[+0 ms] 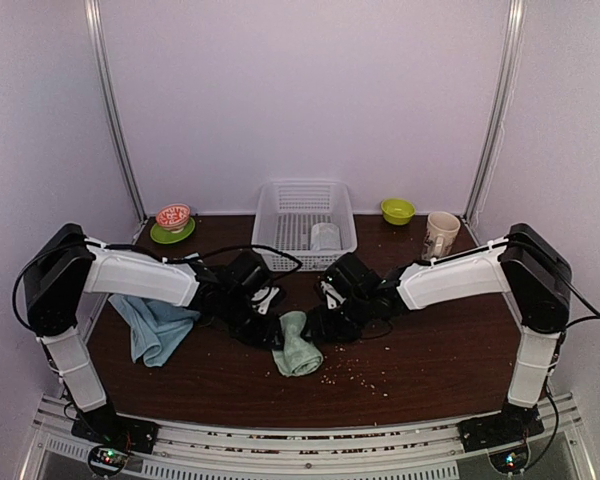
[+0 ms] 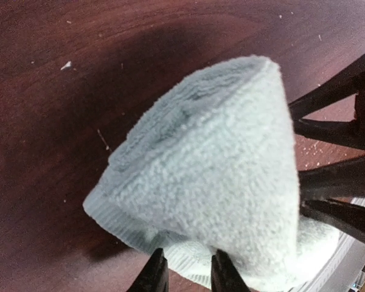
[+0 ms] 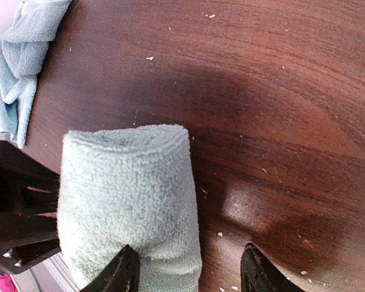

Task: Roll the towels
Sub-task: Roll the towel at the center of the board.

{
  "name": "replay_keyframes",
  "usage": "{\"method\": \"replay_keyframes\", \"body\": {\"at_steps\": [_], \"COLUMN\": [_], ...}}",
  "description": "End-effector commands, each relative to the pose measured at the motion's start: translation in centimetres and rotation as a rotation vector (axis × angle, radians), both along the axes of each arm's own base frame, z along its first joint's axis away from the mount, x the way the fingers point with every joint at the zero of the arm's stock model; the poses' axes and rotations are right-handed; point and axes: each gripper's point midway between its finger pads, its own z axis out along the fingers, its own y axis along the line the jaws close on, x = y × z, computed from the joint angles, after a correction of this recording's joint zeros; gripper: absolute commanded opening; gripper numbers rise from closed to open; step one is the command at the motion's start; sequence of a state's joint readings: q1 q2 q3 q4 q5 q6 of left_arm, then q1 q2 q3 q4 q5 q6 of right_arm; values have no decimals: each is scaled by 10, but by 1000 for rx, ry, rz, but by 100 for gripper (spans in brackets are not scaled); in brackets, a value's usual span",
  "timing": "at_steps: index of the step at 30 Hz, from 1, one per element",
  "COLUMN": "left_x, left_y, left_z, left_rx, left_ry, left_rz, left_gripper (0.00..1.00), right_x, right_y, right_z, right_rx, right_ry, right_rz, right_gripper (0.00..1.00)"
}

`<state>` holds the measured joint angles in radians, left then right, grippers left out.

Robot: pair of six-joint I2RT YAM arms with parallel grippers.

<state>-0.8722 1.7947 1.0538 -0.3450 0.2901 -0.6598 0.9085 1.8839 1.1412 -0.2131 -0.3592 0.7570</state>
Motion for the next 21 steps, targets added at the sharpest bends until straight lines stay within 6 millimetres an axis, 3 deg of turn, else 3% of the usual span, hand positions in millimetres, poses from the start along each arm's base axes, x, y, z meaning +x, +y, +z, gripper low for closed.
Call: {"method": "replay_keyframes", "body": {"at_steps": [1,4,9,15,21], "left_x": [-7,-7,-7,-5,-5], "left_y": [8,15,21,30,29], "left_z": [17,16,-3,-22,-29], "left_rx": [8,25,63,105,107], "left_ry": [-39,-50,-33,-17,-8], "left_rz": [-33,-21,3,59,58], "left_gripper": [25,24,16,0,0], "right_x": [2,2,2,2,2], "right_y": [7,7,7,7,8], "right_z": [0,0,0,1,2], "right_rx": [-1,-1,-5,-7,-5], "right_ry": [-3,-4,-4,-6,-6], "right_rz": [10,10,11,12,12], "right_gripper": [57,57,57,57,57]}}
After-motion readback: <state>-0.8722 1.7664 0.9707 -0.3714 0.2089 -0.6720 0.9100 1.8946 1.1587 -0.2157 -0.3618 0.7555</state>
